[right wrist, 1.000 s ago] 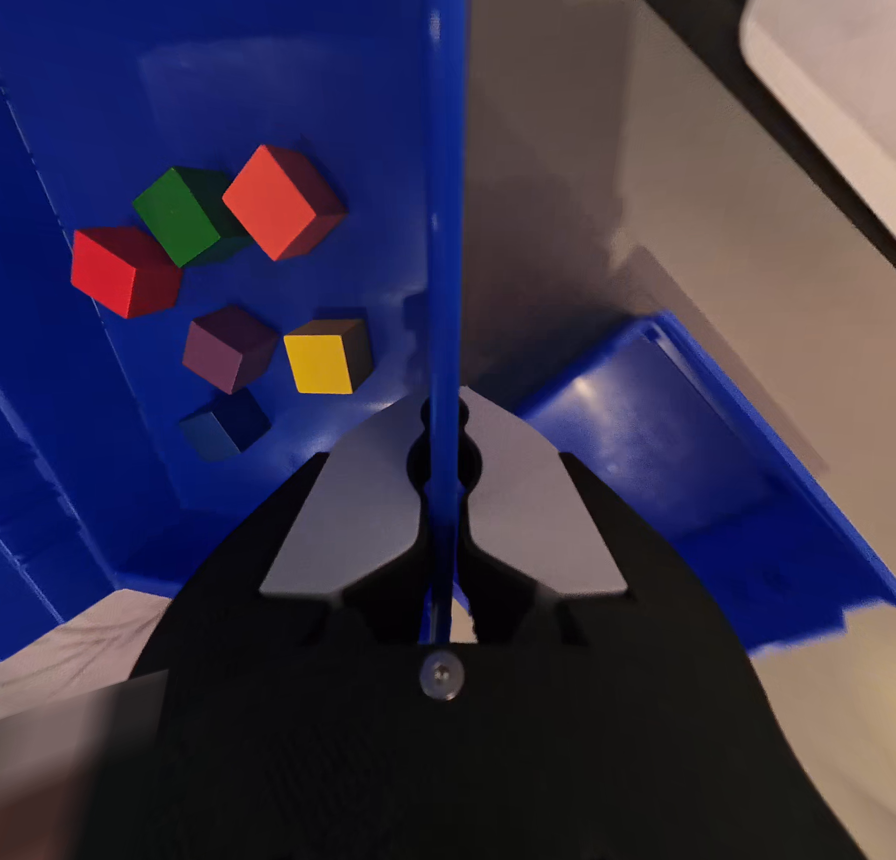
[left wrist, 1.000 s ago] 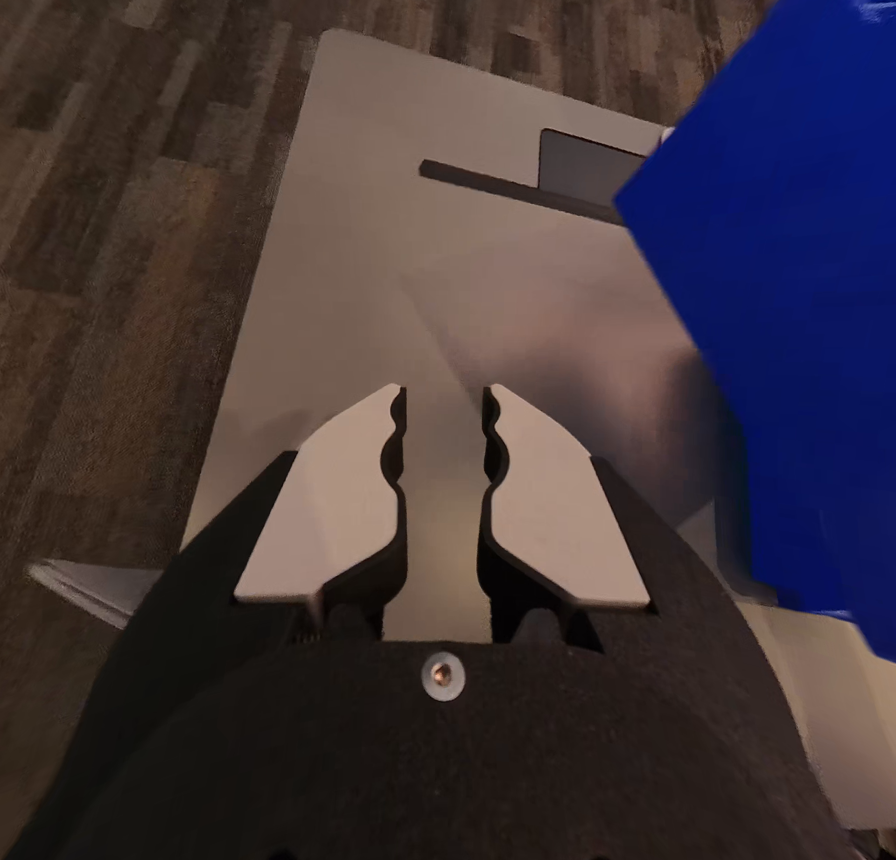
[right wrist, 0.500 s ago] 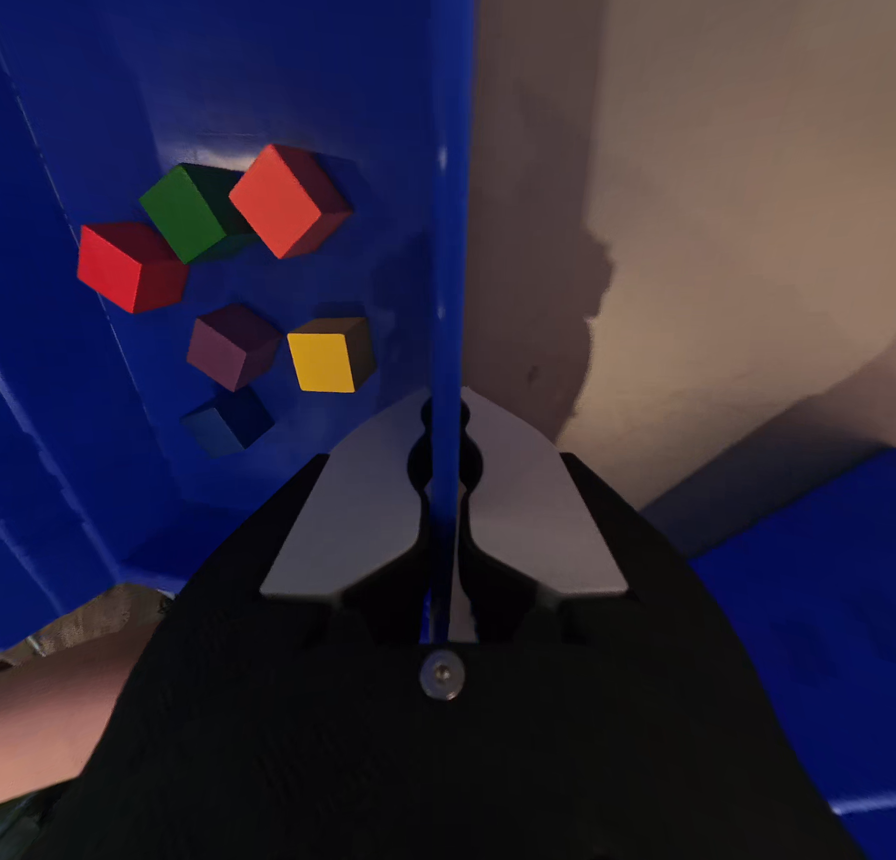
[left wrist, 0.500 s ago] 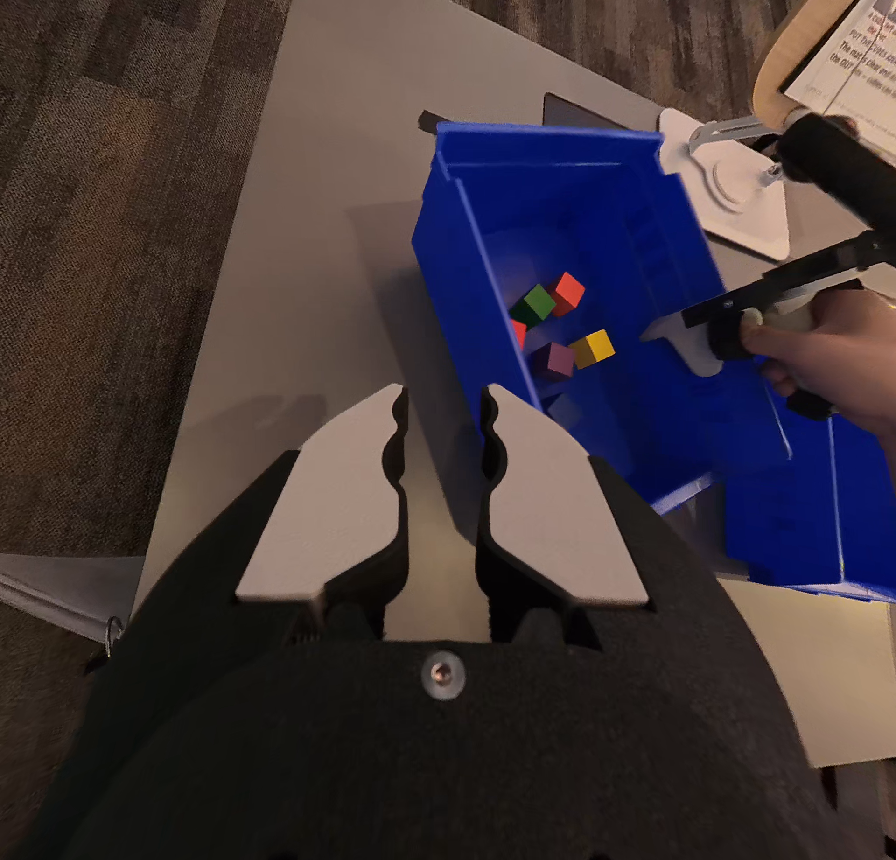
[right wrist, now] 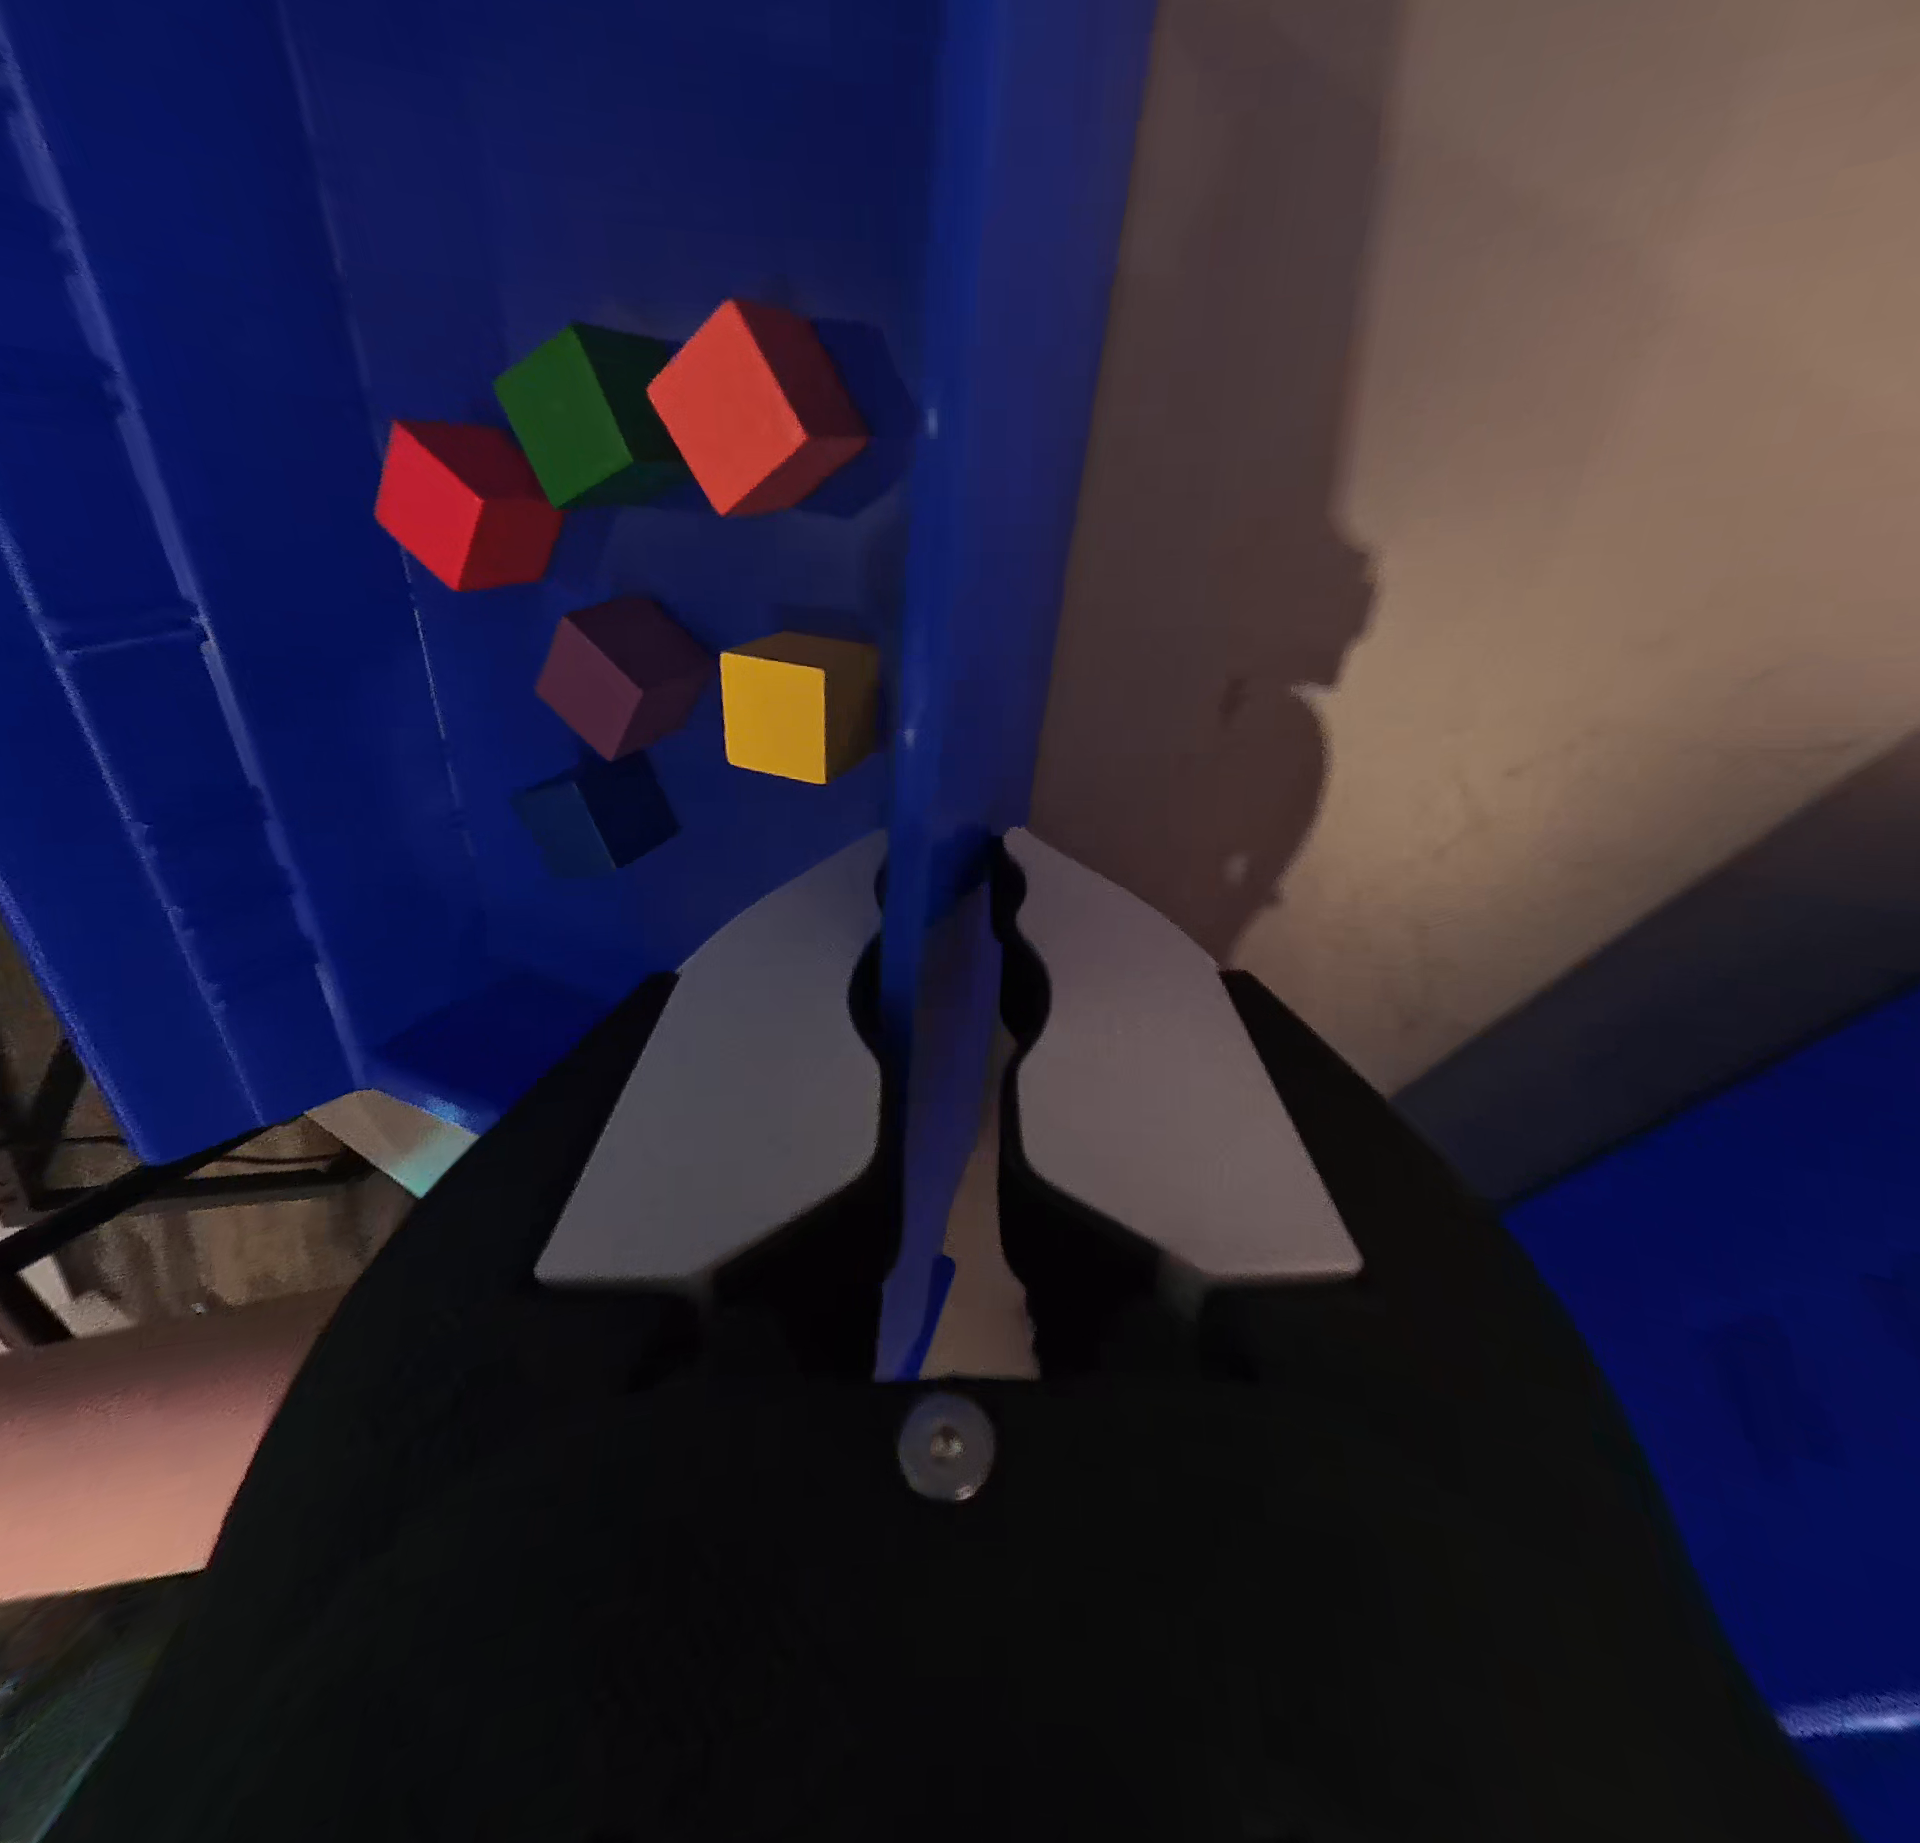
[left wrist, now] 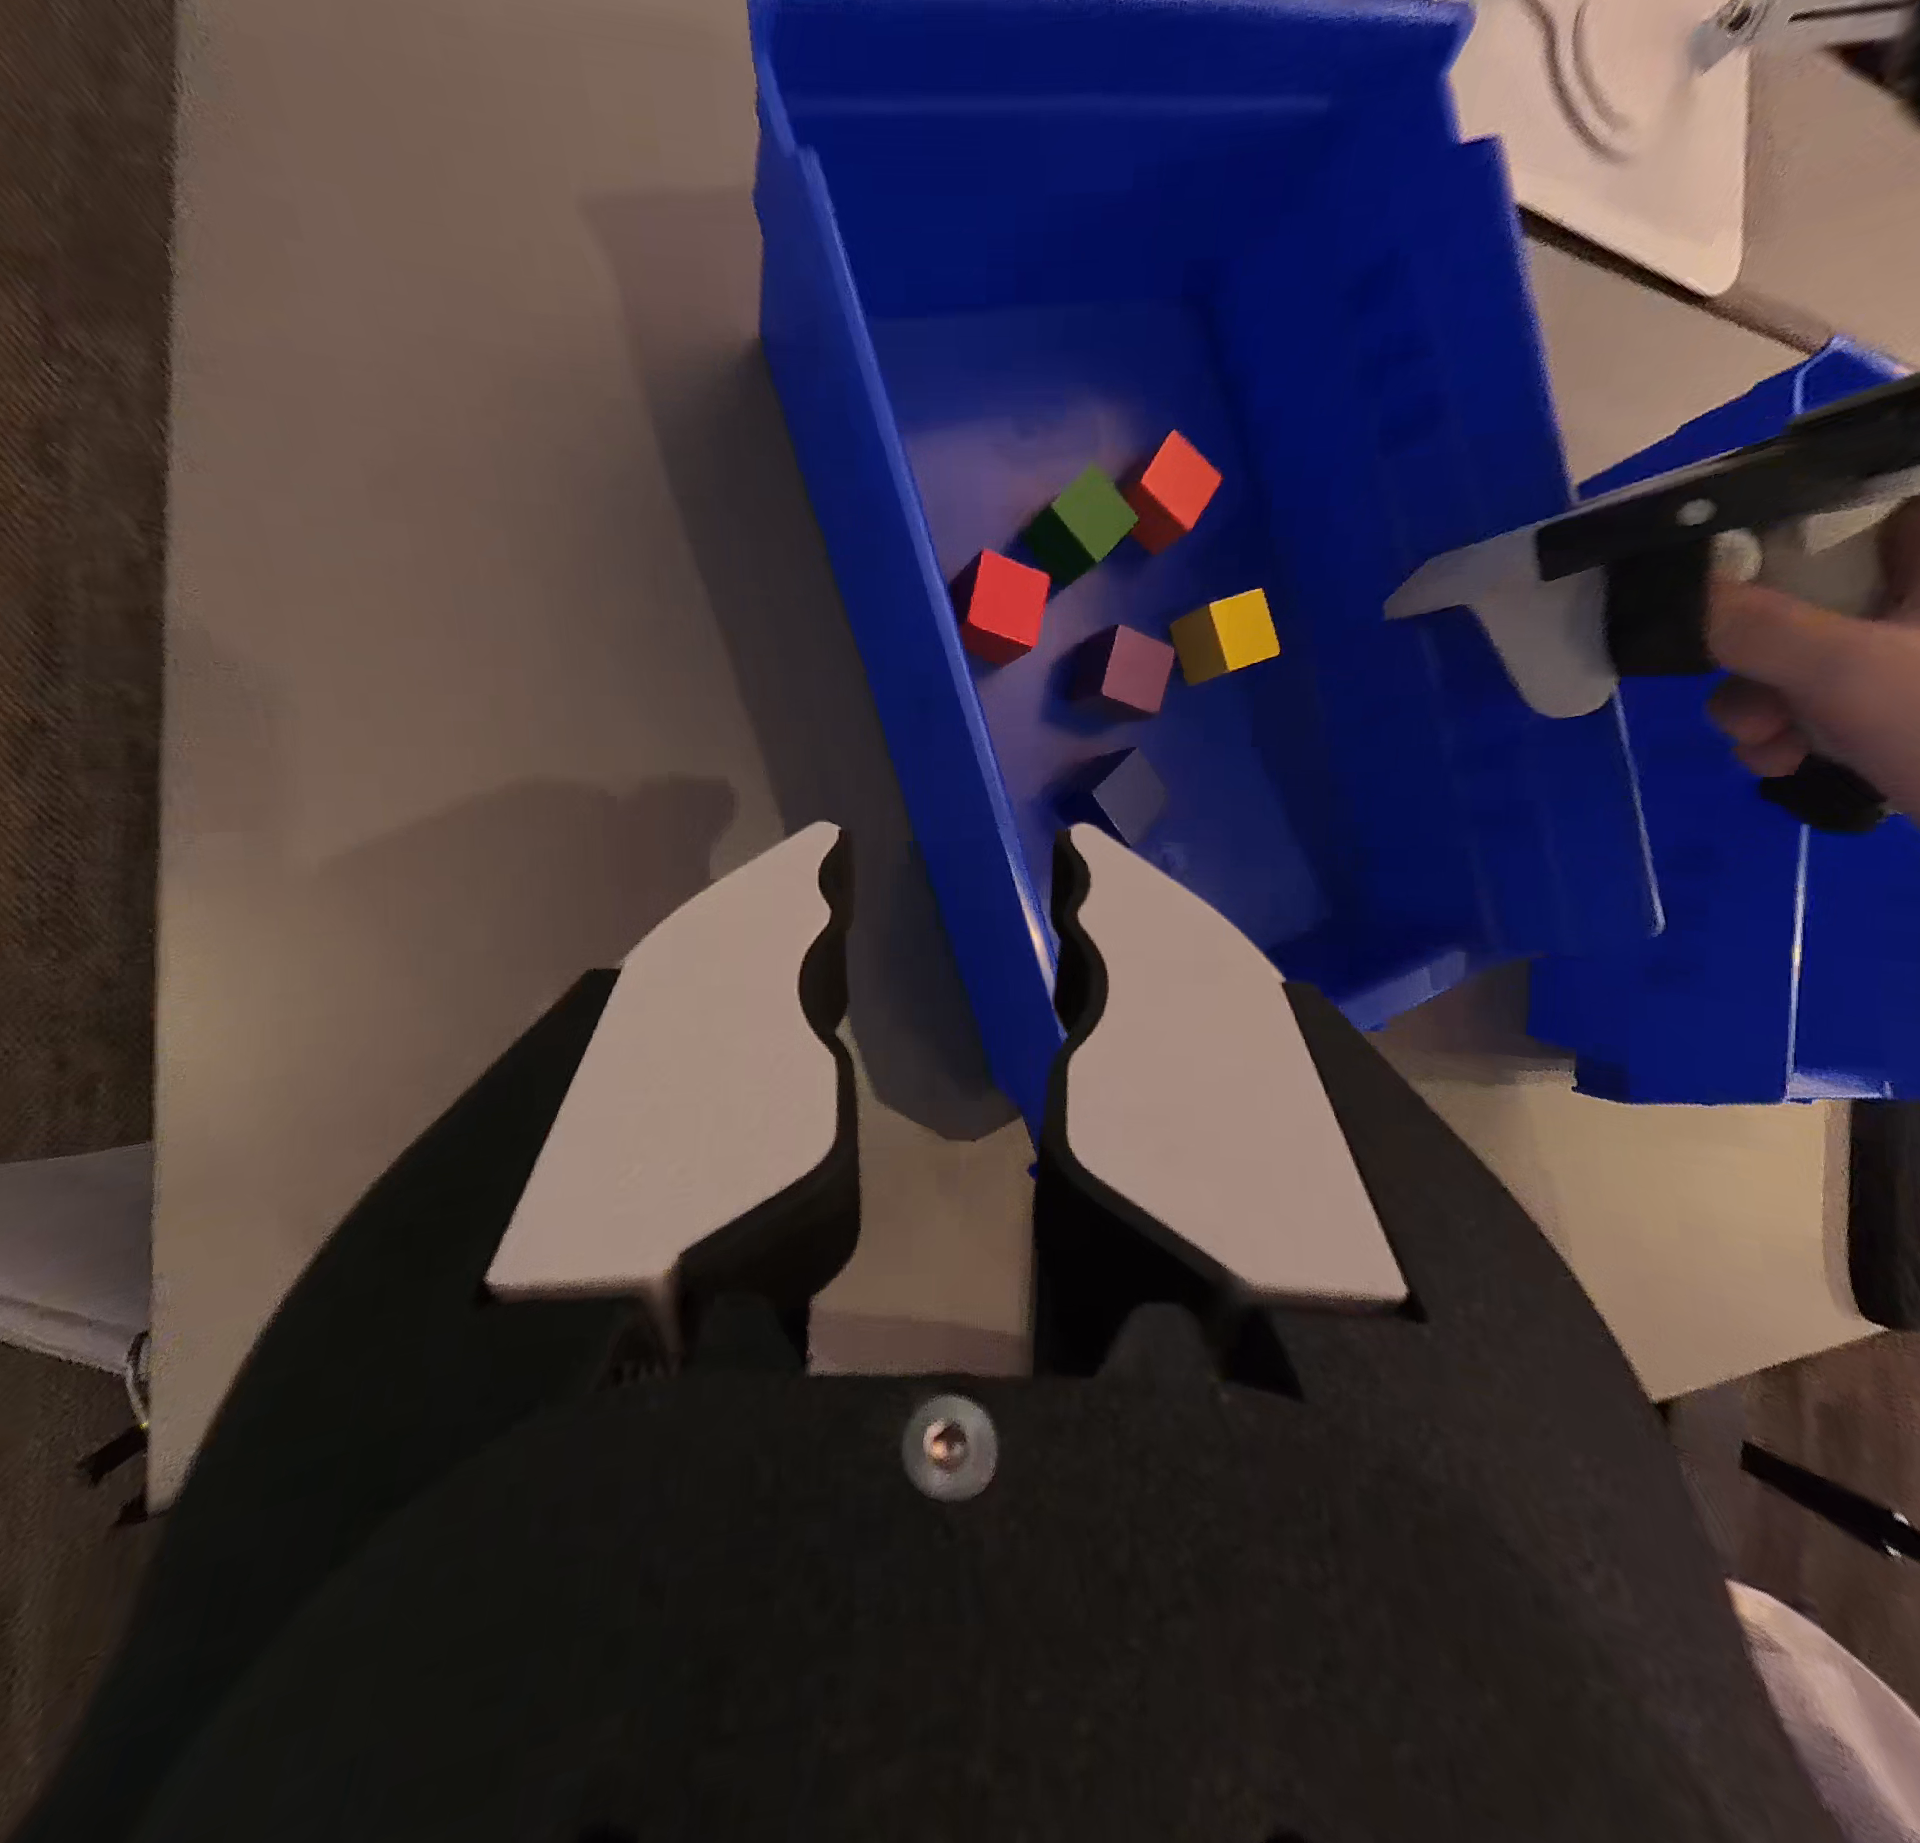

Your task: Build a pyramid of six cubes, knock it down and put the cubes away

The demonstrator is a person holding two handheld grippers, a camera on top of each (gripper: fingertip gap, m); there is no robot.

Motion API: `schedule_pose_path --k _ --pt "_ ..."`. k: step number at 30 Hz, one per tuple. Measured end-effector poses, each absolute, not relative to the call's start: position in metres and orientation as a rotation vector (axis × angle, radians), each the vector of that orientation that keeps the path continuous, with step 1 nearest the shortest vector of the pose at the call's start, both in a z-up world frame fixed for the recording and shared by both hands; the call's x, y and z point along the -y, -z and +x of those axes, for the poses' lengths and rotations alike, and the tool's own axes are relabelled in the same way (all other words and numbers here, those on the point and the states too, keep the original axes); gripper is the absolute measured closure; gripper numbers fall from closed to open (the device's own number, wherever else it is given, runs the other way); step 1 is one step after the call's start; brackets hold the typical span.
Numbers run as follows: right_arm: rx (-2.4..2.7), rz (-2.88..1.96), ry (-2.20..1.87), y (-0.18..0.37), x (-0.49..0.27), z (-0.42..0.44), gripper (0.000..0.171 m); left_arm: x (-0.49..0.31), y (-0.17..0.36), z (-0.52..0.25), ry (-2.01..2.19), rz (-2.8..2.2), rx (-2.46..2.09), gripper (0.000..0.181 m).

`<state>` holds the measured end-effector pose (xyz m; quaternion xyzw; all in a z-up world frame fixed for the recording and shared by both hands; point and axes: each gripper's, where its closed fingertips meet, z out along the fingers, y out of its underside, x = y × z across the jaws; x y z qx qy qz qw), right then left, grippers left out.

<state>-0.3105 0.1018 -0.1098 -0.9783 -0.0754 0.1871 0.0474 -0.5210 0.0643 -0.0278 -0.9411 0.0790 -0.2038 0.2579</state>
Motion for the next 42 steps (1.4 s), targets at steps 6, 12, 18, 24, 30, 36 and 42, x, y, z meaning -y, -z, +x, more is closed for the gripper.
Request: schedule_pose_path --k 6,12,18,24,30,36,42 --pt "0.376 -2.802 -0.452 0.078 -0.119 -0.308 0.139 -0.072 0.061 -0.513 0.519 -2.703 -0.228 0.138" --pt "0.485 -2.624 -0.443 0.036 -0.123 -0.301 0.139 -0.071 0.083 -0.497 0.473 -2.831 -0.336 0.142" --pt "0.565 -2.535 -0.510 0.022 -0.104 -0.284 0.139 -0.081 0.092 -0.490 0.360 -2.857 -0.402 0.168" --pt "0.622 -2.408 -0.604 0.010 -0.068 -0.266 0.139 -0.103 0.094 -0.499 0.121 -2.785 -0.560 0.174" --pt "0.728 -2.352 -0.596 0.014 -0.024 -0.245 0.139 -0.125 0.094 -0.500 0.035 -2.705 -0.746 0.171" --pt "0.723 -2.303 -0.466 0.003 -0.011 -0.201 0.139 -0.132 0.094 -0.495 0.004 -2.668 -0.797 0.170" --pt "0.288 -2.297 0.105 -0.012 -0.022 -0.057 0.125 -0.135 0.079 -0.490 0.175 -2.576 -0.702 0.161"
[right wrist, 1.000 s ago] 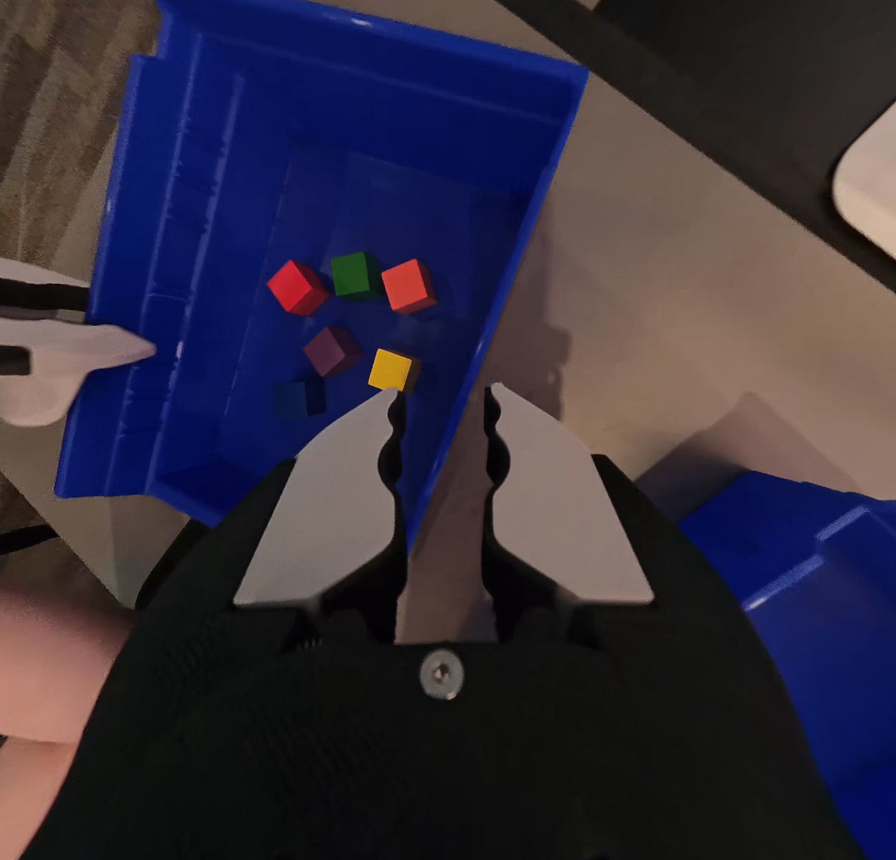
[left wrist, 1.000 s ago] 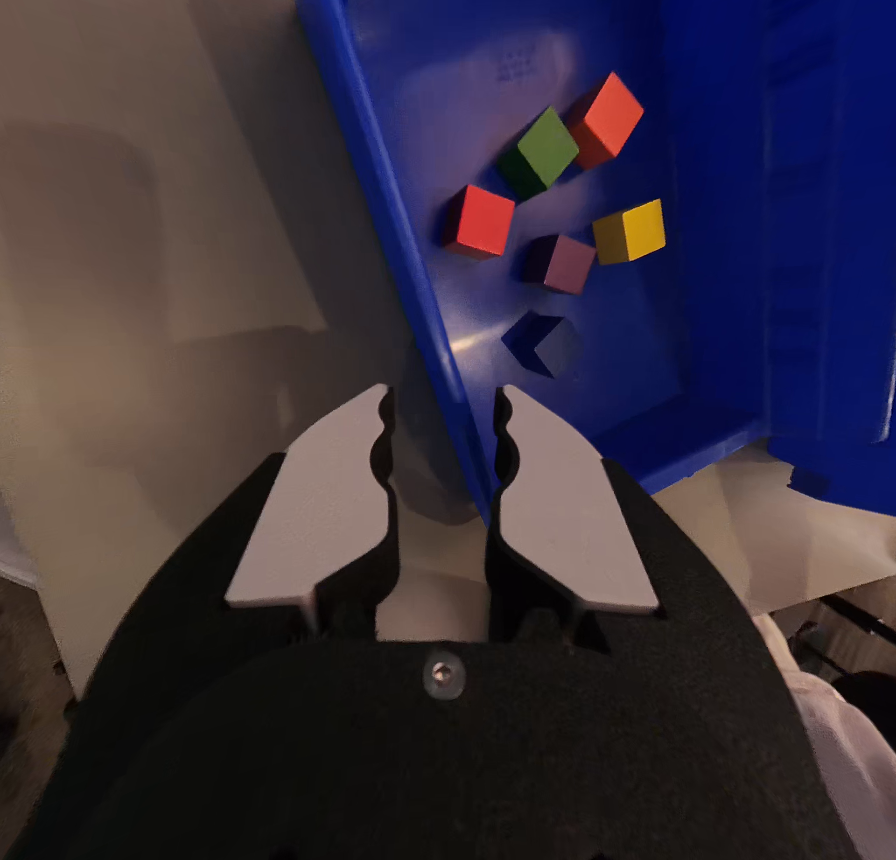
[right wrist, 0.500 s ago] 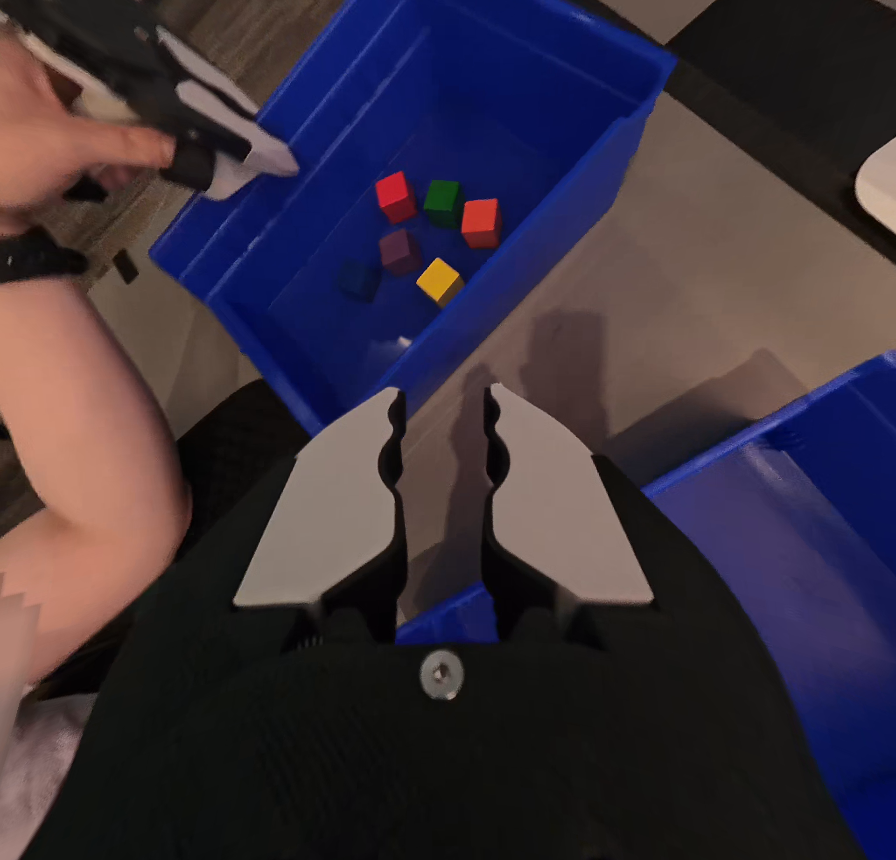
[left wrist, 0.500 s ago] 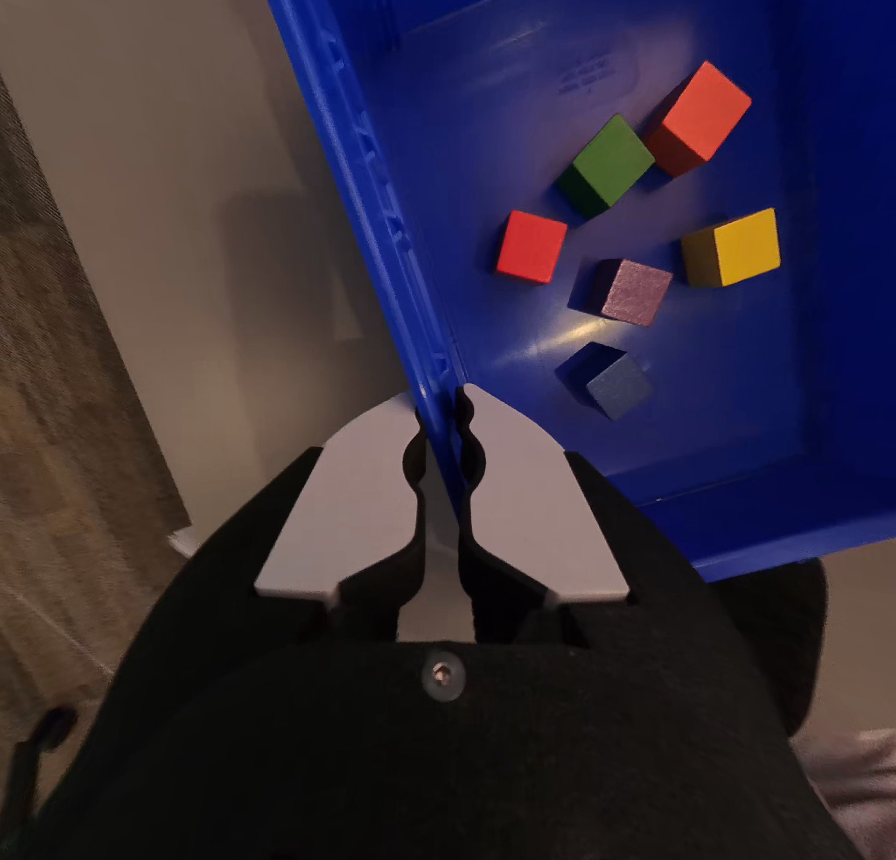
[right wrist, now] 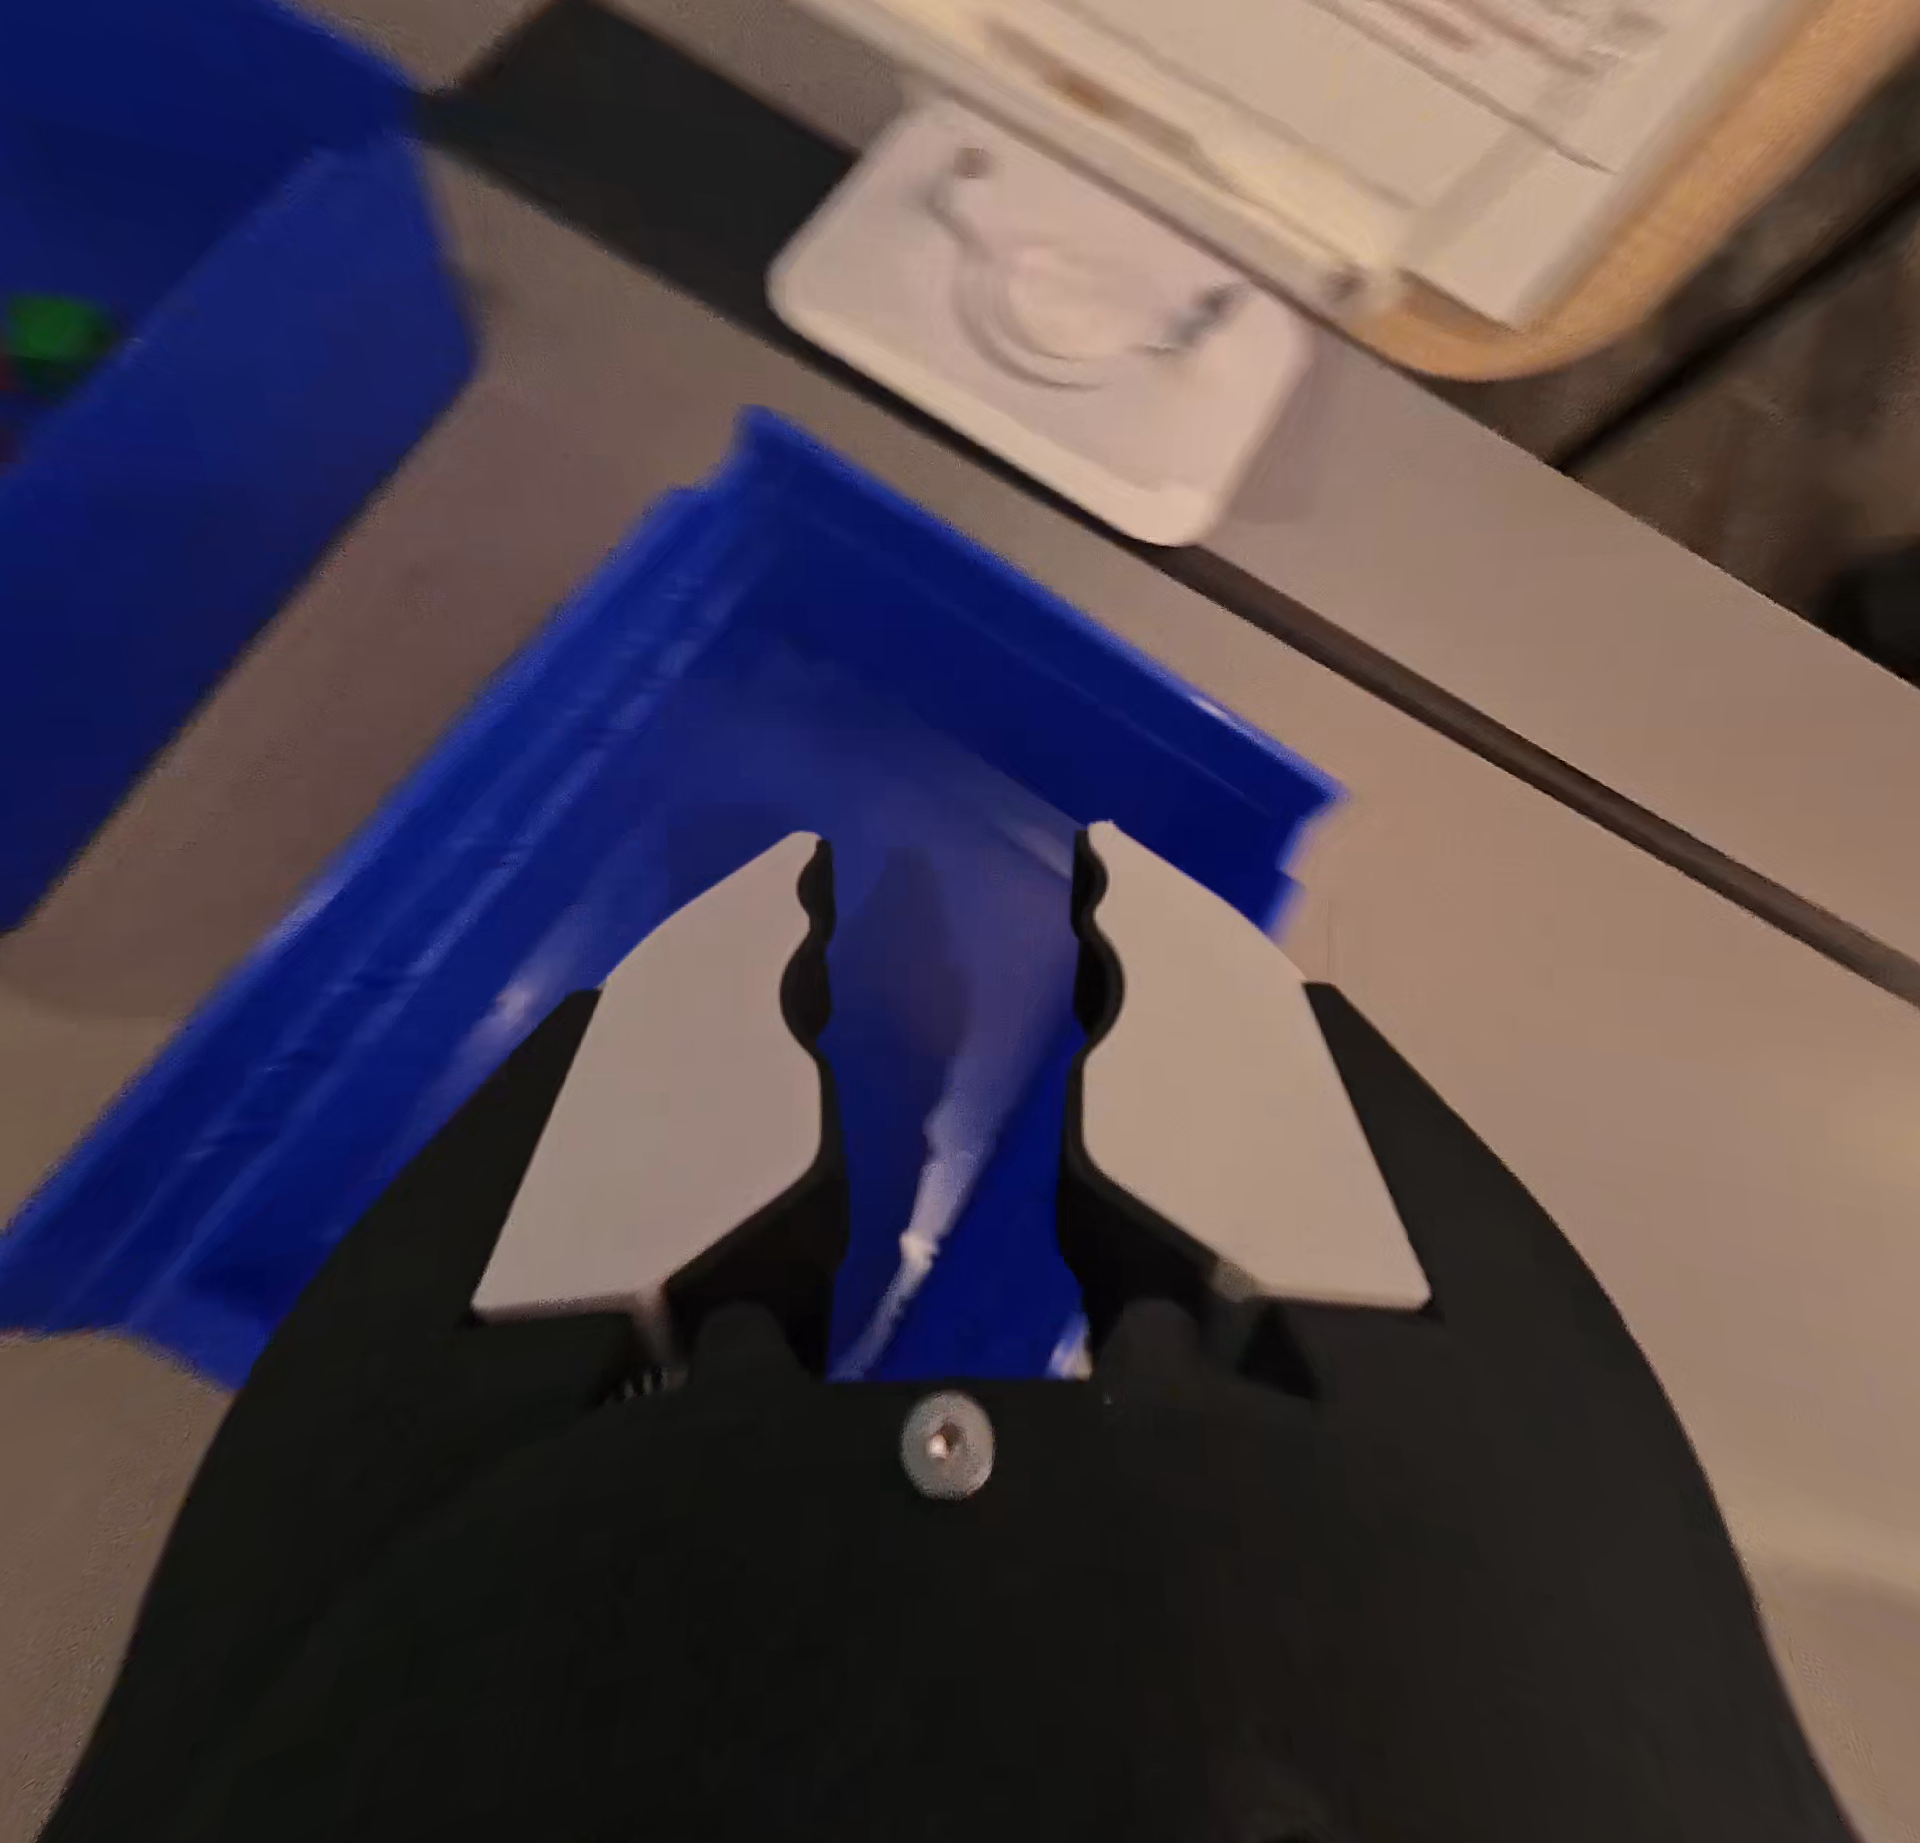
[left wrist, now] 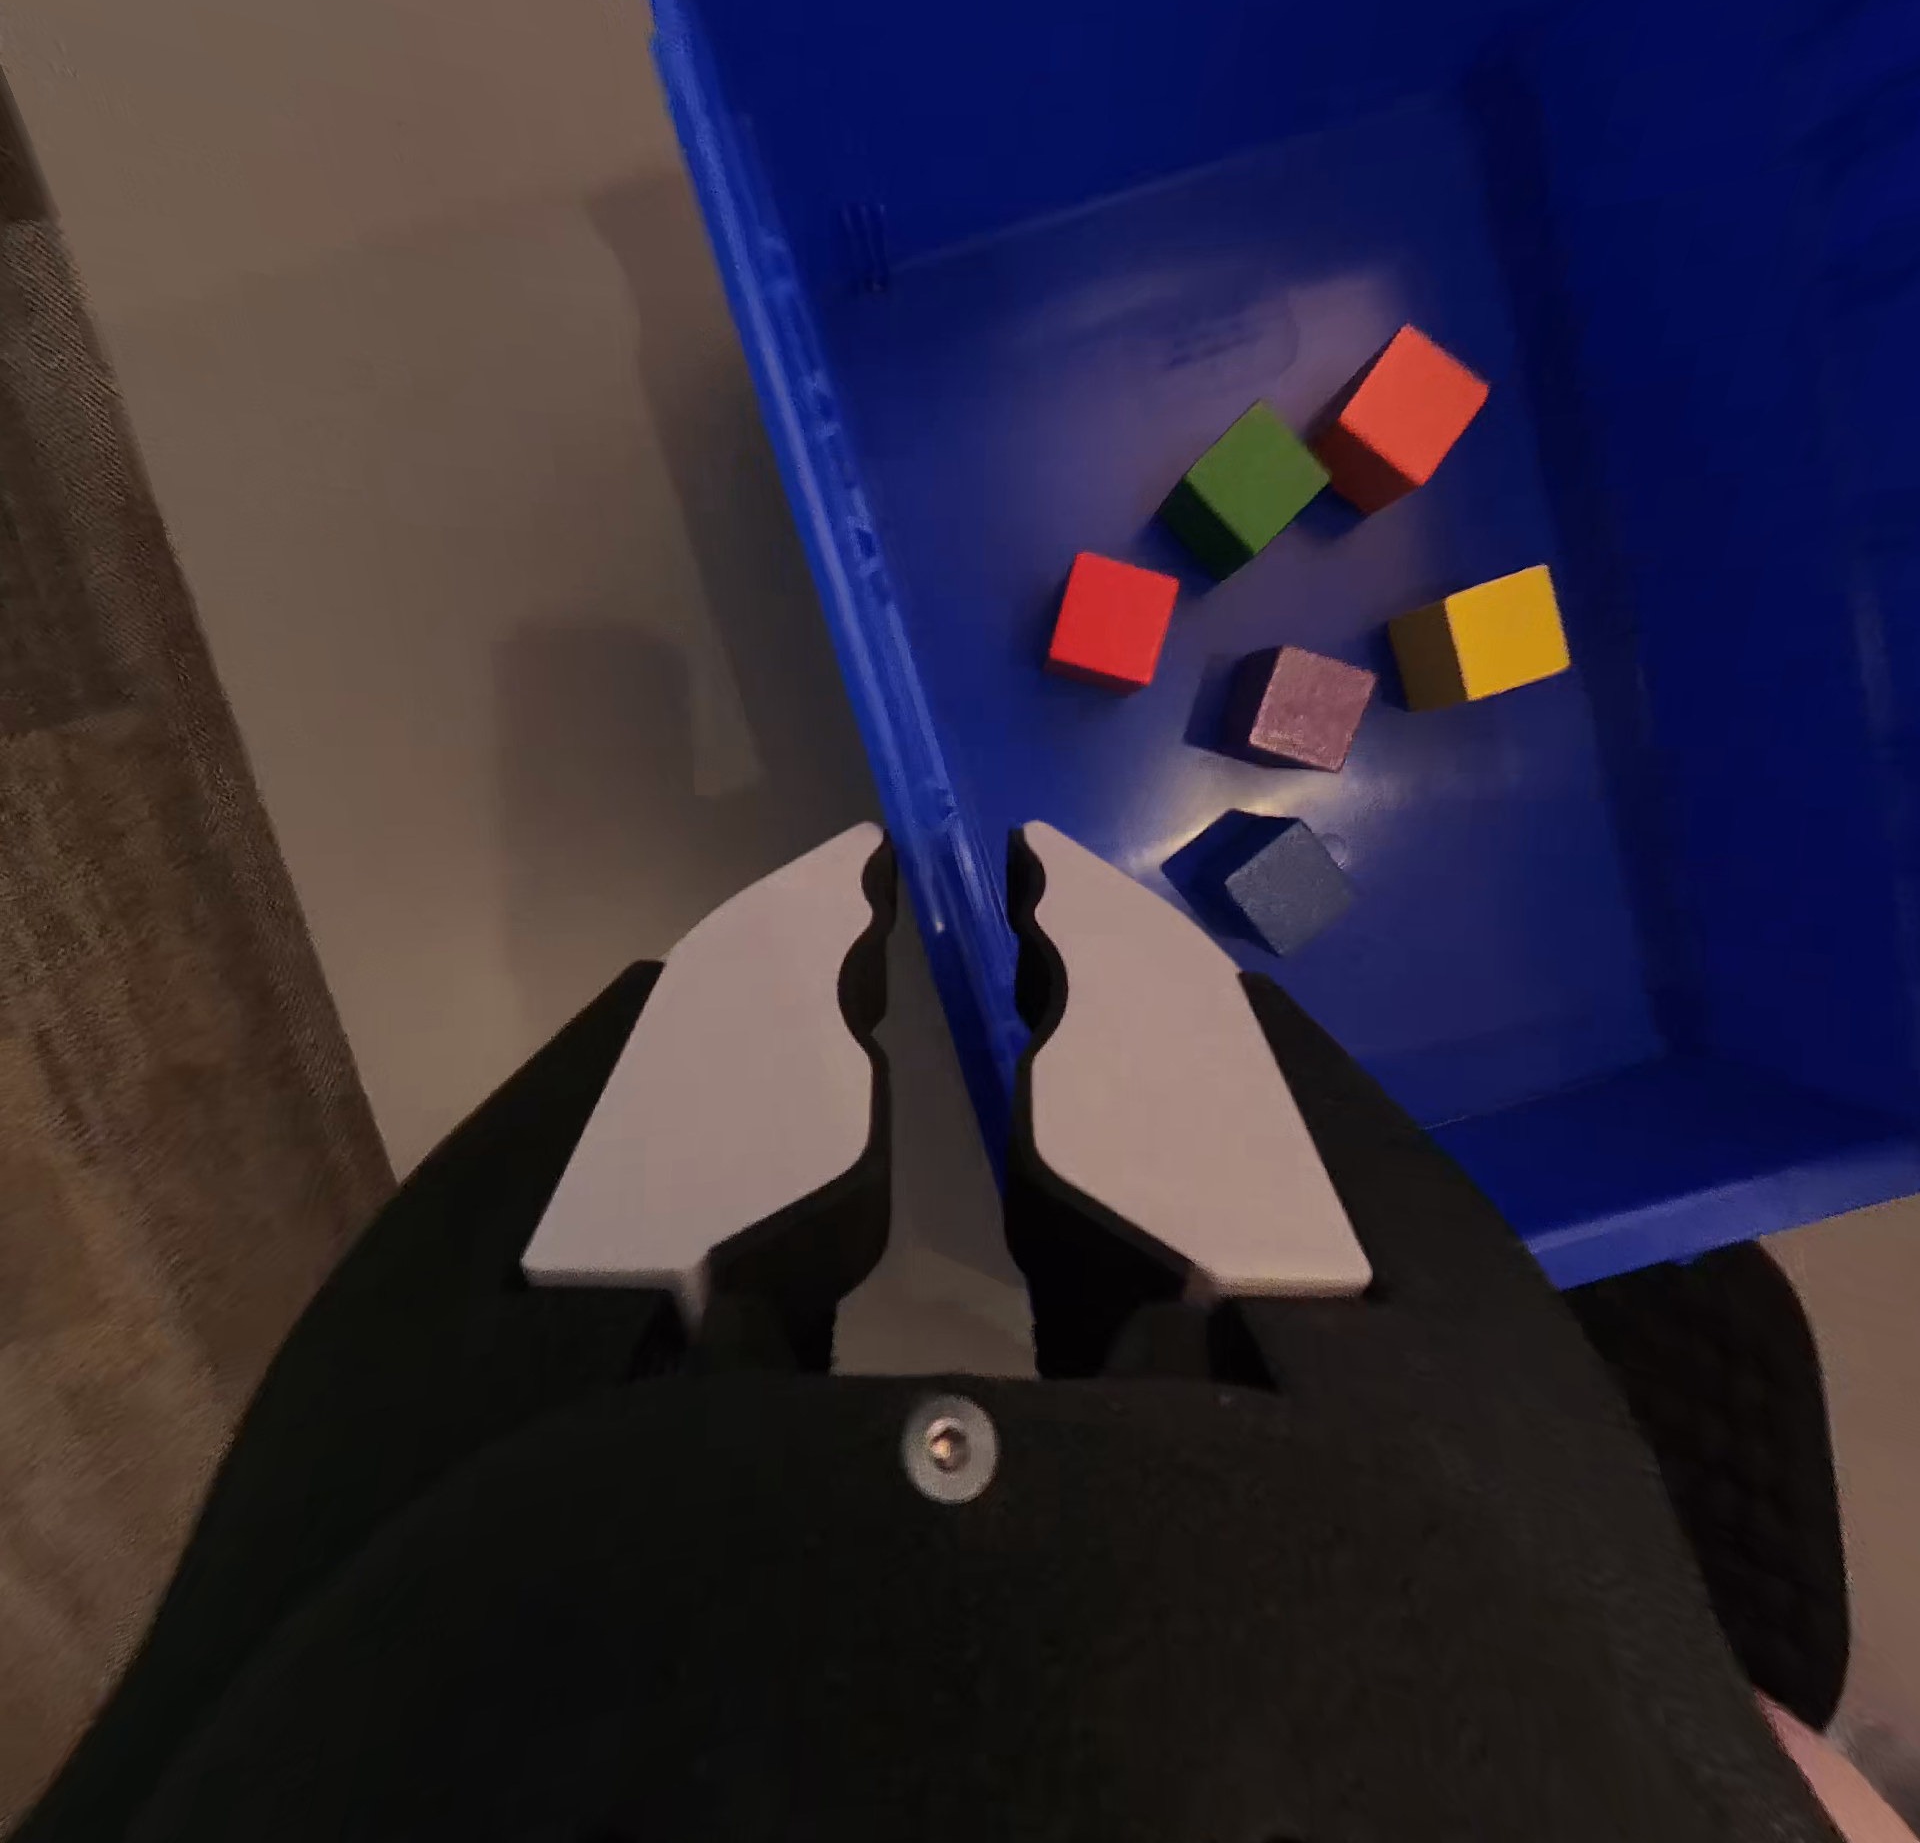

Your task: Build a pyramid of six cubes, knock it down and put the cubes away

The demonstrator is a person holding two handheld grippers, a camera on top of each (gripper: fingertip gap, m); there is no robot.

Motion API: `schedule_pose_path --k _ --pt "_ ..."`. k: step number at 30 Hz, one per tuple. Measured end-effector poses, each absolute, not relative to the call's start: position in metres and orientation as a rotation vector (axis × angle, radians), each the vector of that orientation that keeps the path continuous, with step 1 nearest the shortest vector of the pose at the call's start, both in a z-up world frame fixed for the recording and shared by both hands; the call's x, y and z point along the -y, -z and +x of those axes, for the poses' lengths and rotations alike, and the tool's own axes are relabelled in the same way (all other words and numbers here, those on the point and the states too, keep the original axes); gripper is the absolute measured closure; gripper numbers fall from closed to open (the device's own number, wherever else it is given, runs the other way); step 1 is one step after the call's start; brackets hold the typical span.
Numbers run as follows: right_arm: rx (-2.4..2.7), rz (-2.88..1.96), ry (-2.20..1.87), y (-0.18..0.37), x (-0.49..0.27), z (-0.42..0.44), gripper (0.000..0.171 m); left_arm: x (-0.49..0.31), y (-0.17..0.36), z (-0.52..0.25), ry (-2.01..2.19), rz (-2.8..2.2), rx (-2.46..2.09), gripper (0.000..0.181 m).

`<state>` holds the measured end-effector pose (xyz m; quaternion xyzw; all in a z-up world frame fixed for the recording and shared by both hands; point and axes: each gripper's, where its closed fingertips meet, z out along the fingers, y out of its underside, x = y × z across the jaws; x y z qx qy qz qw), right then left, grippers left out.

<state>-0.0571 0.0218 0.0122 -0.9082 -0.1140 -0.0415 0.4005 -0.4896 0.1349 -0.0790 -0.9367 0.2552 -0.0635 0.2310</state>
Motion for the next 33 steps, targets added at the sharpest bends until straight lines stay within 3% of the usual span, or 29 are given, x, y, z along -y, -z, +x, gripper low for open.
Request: schedule_pose_path --k 4,10,13,15,17,19,22,33 --pt "-0.013 -2.395 -0.036 0.007 0.001 0.000 0.117 -0.140 0.031 -0.512 0.104 -2.417 -0.517 0.151" --pt "-0.101 -2.643 -0.202 0.073 0.026 0.006 0.113 -0.118 -0.086 -0.499 0.160 -1.929 -0.425 0.142" --pt "-0.098 -2.766 -0.160 0.101 0.033 0.010 0.116 -0.091 -0.134 -0.469 0.307 -1.679 -0.436 0.122" --pt "-0.071 -2.860 -0.214 0.116 0.039 0.006 0.125 -0.075 -0.161 -0.453 0.344 -1.511 -0.444 0.126" --pt "-0.025 -2.906 -0.305 0.121 0.037 0.001 0.155 -0.061 -0.180 -0.439 0.382 -1.400 -0.454 0.138" --pt "-0.042 -2.946 -0.316 0.121 0.032 0.007 0.160 -0.048 -0.187 -0.420 0.450 -1.361 -0.506 0.149" --pt "-0.041 -2.973 -0.364 0.121 0.018 0.019 0.162 -0.026 -0.194 -0.390 0.554 -1.301 -0.623 0.179" --pt "-0.206 -2.934 -0.291 0.122 0.019 0.165 0.164 -0.007 -0.196 -0.349 0.663 -1.245 -0.750 0.181"
